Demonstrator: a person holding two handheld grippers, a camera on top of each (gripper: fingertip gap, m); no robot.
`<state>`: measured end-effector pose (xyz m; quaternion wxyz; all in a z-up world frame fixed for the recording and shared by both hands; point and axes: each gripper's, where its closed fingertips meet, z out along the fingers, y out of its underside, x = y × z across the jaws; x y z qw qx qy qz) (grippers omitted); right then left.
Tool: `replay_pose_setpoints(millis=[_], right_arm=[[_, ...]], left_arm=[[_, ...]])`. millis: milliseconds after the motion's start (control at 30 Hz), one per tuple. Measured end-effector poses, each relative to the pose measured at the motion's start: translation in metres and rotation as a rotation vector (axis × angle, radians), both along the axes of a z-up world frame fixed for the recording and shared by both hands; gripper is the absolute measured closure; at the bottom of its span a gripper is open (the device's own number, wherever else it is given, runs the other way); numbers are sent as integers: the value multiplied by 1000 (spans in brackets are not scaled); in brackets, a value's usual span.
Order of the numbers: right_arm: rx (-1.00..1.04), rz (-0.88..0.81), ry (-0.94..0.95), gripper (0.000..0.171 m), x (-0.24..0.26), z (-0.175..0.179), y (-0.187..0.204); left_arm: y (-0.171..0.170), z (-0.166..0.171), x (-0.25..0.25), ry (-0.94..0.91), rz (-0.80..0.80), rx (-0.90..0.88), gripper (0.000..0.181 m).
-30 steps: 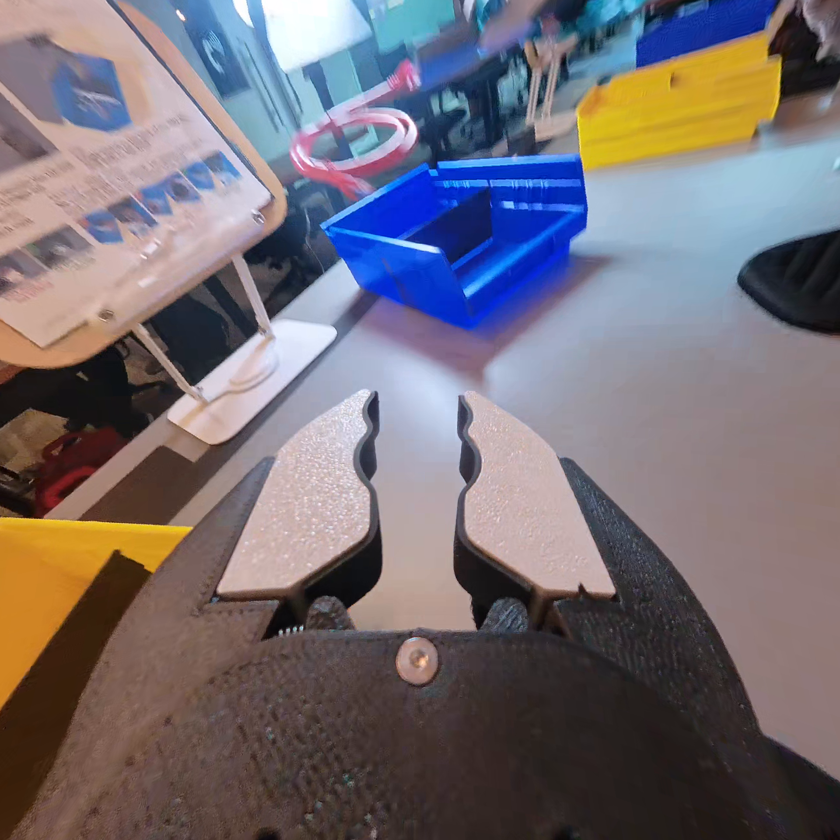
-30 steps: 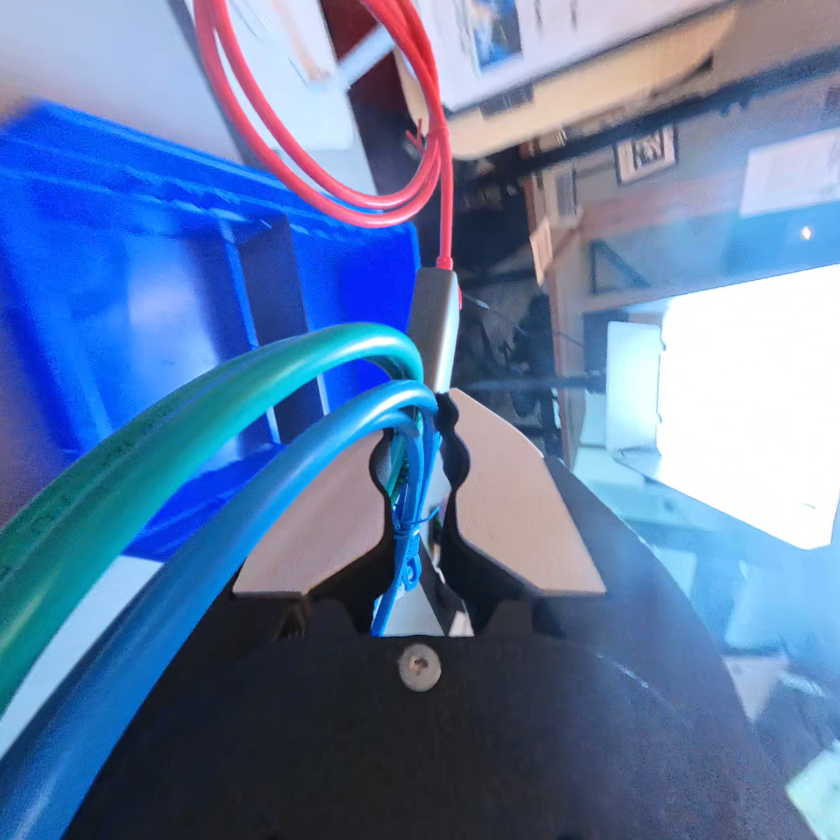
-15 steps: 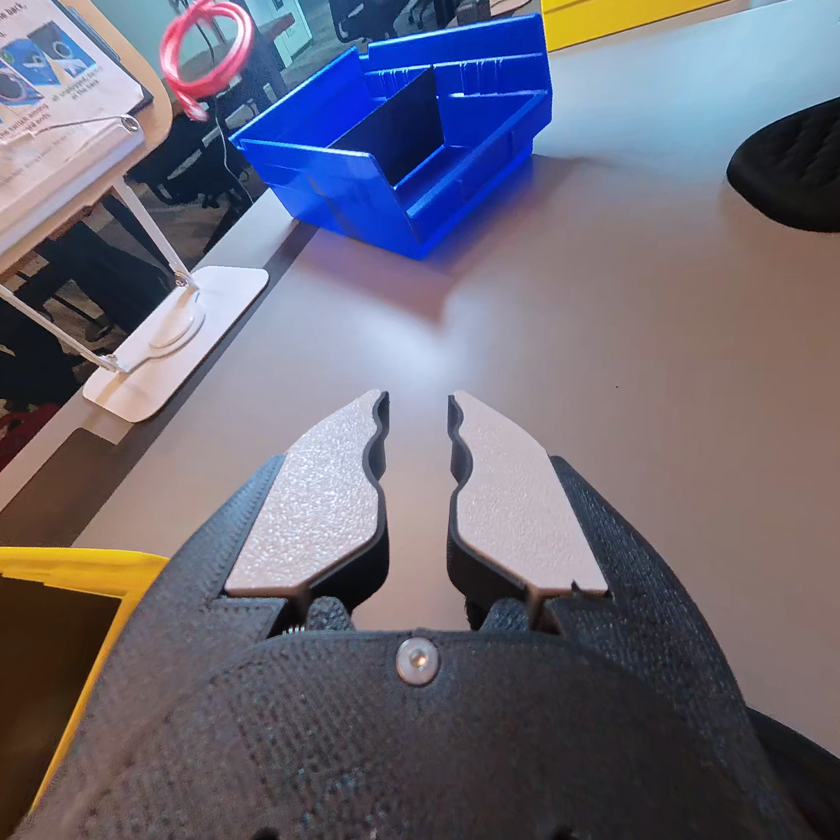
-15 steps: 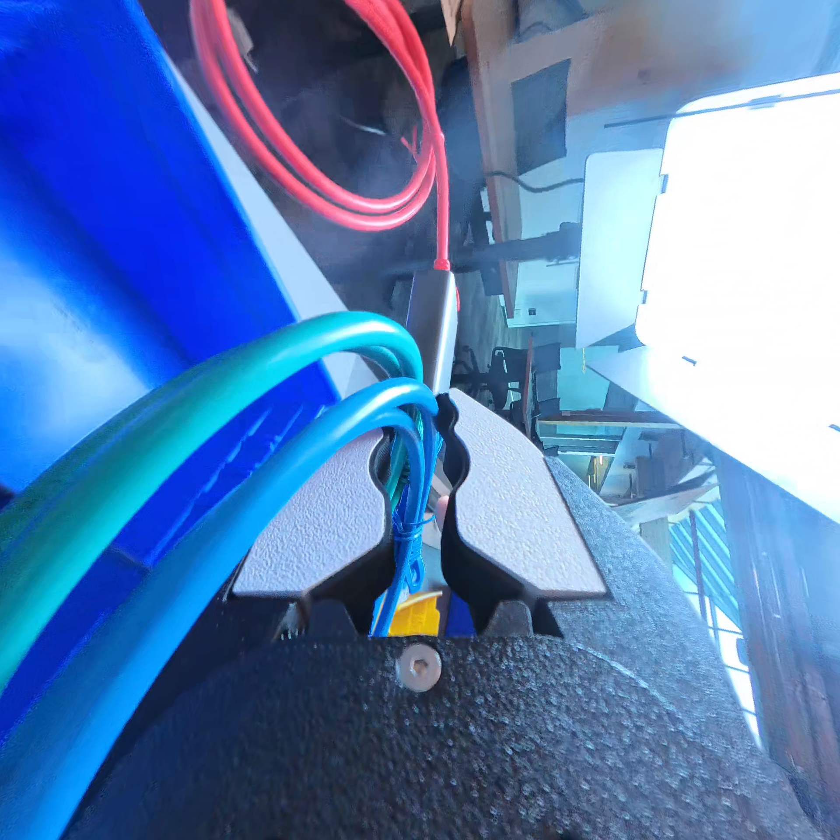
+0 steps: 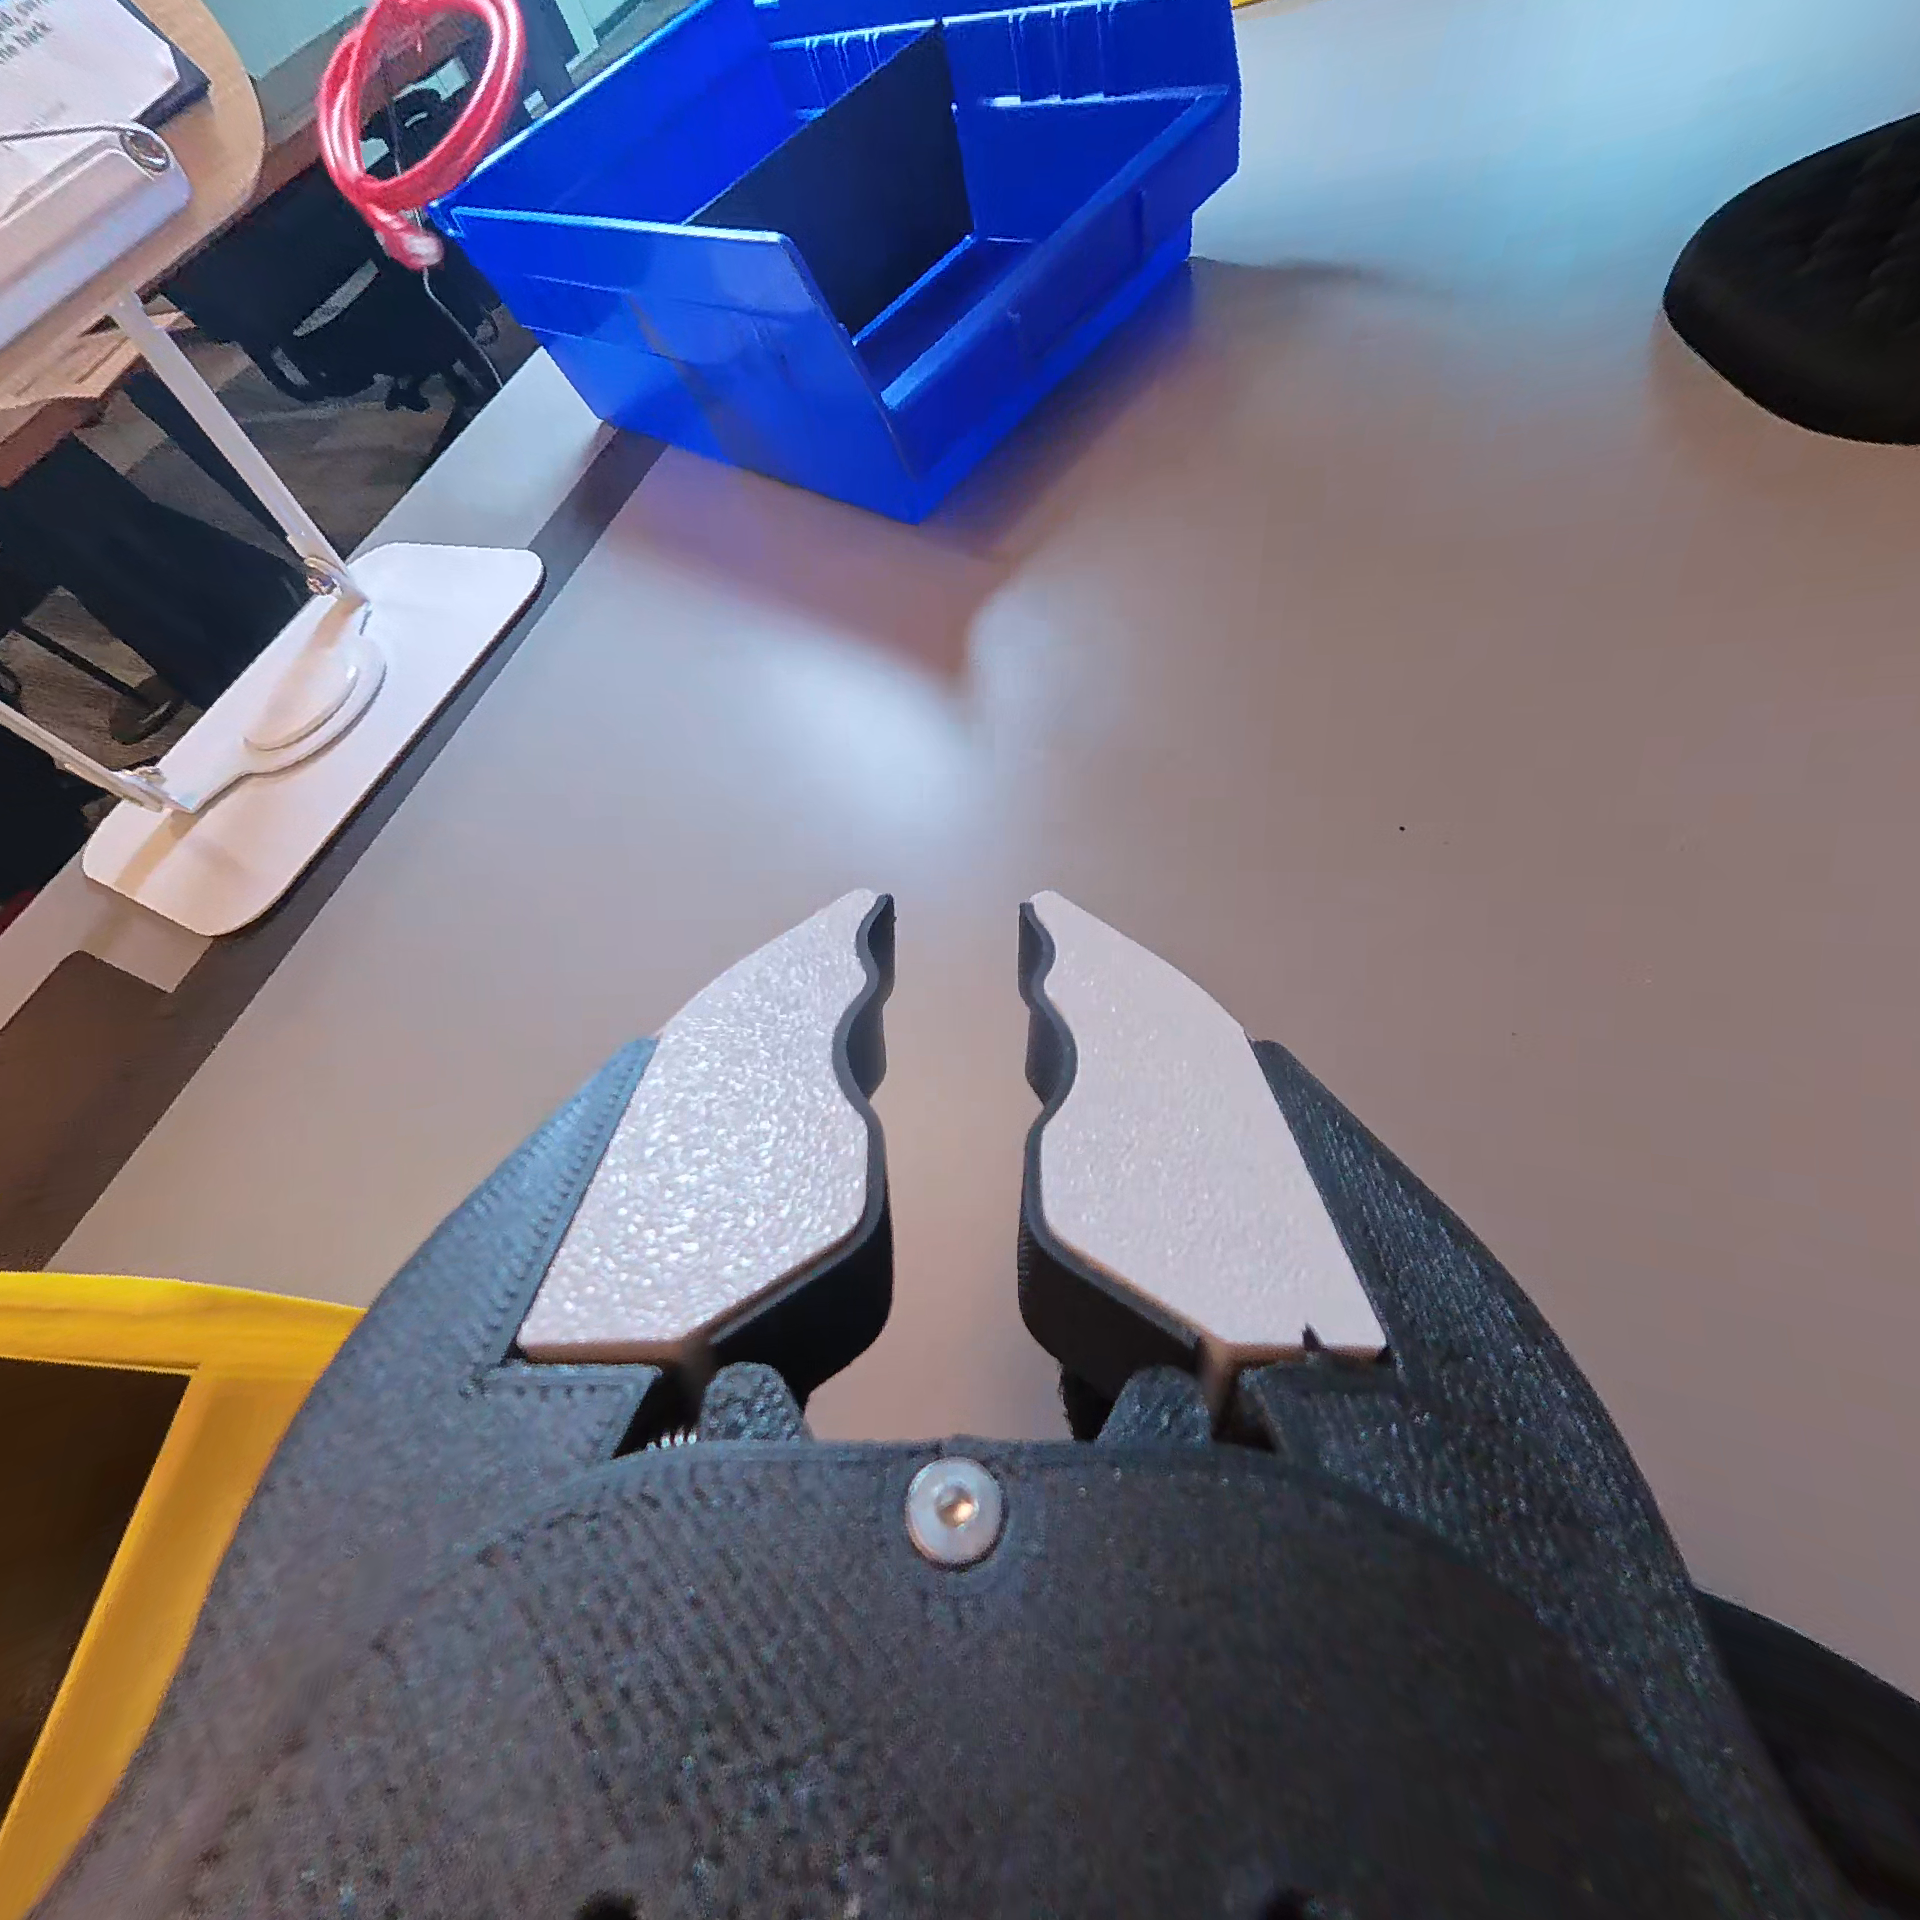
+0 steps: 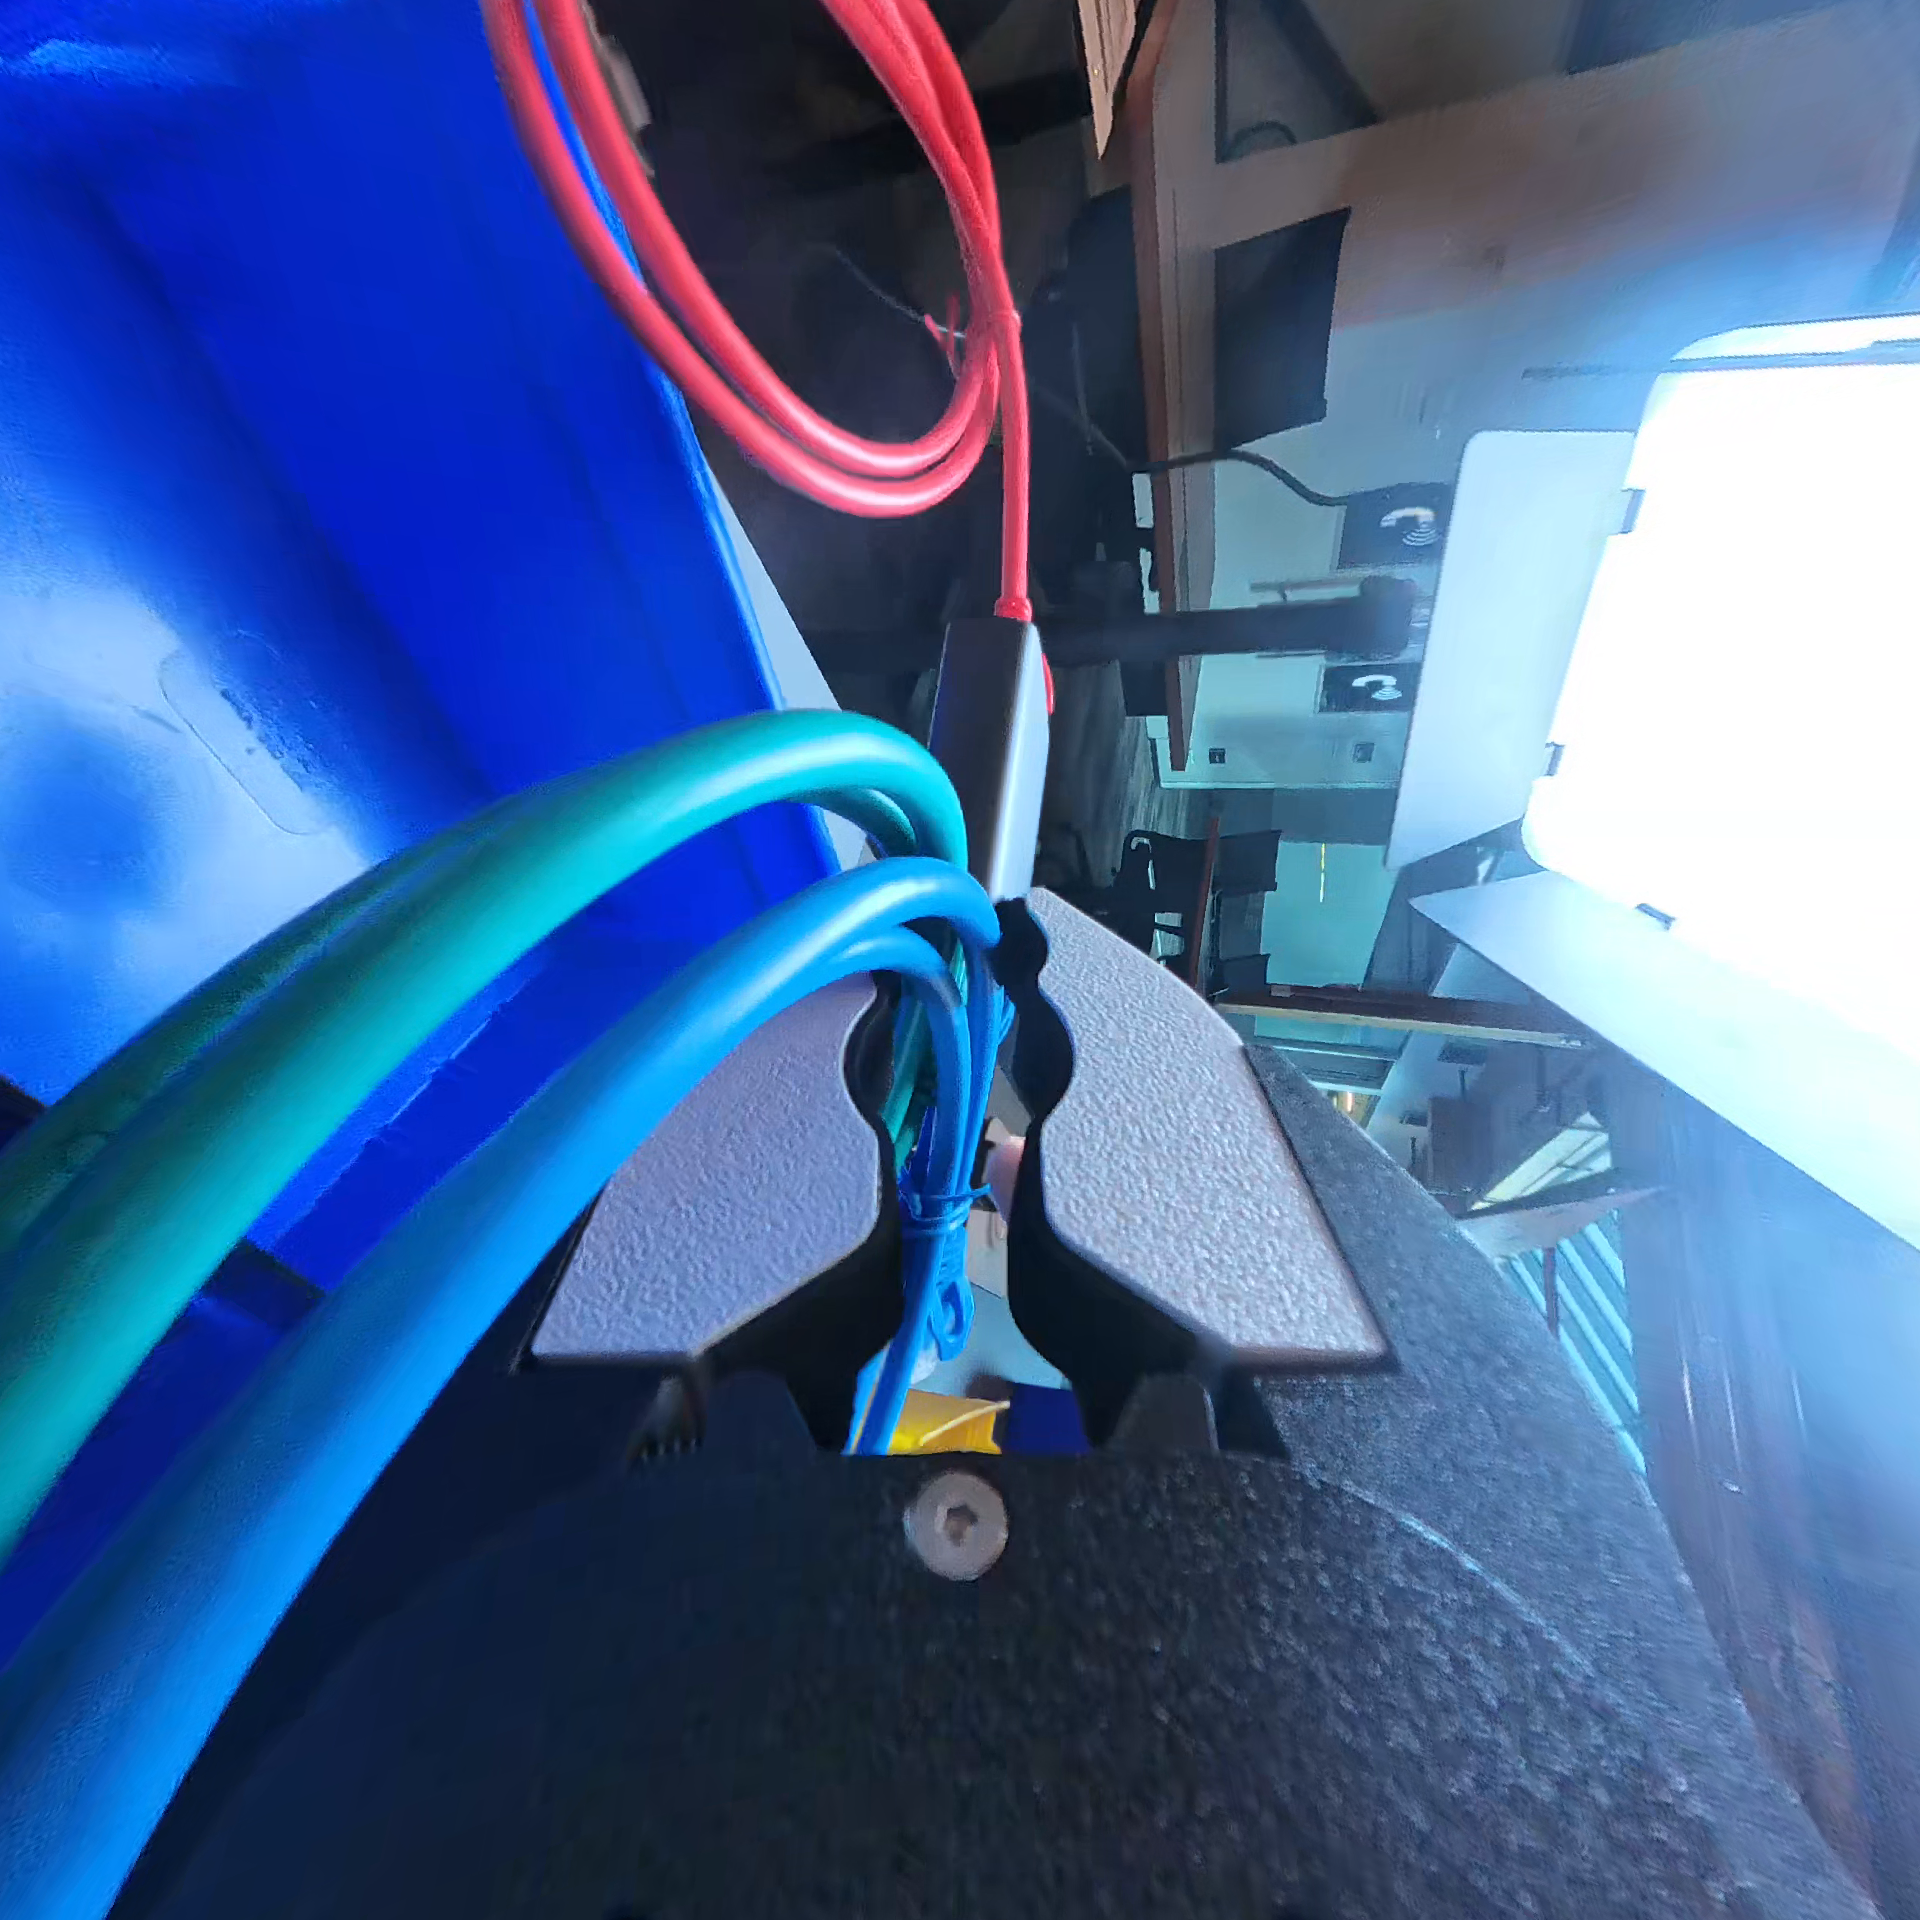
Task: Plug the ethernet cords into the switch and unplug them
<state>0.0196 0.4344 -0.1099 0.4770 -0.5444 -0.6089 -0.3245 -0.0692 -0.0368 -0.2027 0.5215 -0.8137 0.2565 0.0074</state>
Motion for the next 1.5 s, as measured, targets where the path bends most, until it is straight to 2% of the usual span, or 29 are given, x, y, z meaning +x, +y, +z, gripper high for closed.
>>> replay_pose_setpoints(millis=[33, 133, 167, 200, 233, 333, 433, 600, 767, 833, 867, 900, 1000, 1167, 1300, 1500], right_arm=[[6, 9, -7, 153, 3, 5, -2], [24, 44, -82, 157, 16, 26, -11], [11, 31, -133, 148, 24, 32, -15], [-19, 12, -177, 148, 33, 37, -20], [-48, 6, -210, 156, 40, 43, -26], [-154, 18, -367, 152, 59, 54, -51], [-287, 59, -471, 153, 62, 50, -71], [-397, 192, -558, 152, 26, 16, -69], [-495, 283, -656, 154, 2, -51, -53], [-561, 318, -654, 153, -2, -81, -55], [-516, 313, -642, 157, -5, -89, -48], [-455, 311, -665, 158, -6, -90, -40], [-507, 311, -625, 157, -4, -90, -39], [-568, 285, -574, 135, 10, -77, -42], [-650, 277, -442, 133, 18, -60, -50], [-551, 257, -272, 136, 37, -24, -37]], left_arm=[[0, -1, 0, 0, 0, -4, 158], [0, -3, 0, 2, 1, -12, 158], [0, -3, 0, 1, 1, -14, 158], [0, -3, 1, -2, 0, -15, 158], [0, -3, 1, -6, -2, -17, 158], [0, -4, 2, -8, -5, -27, 158], [-1, -6, 6, 1, -16, -37, 158], [-3, -10, 11, 0, -30, -52, 159], [-4, -19, 13, -2, -38, -80, 160], [-4, -21, 14, -5, -45, -89, 160], [-4, -23, 14, -10, -49, -95, 160], [-4, -25, 15, -17, -52, -102, 160], [-4, -31, 15, -26, -60, -122, 160], [-3, -32, 14, -33, -54, -123, 159], [-2, -29, 10, -41, -34, -112, 159], [-2, -27, 10, -32, -25, -105, 158]])
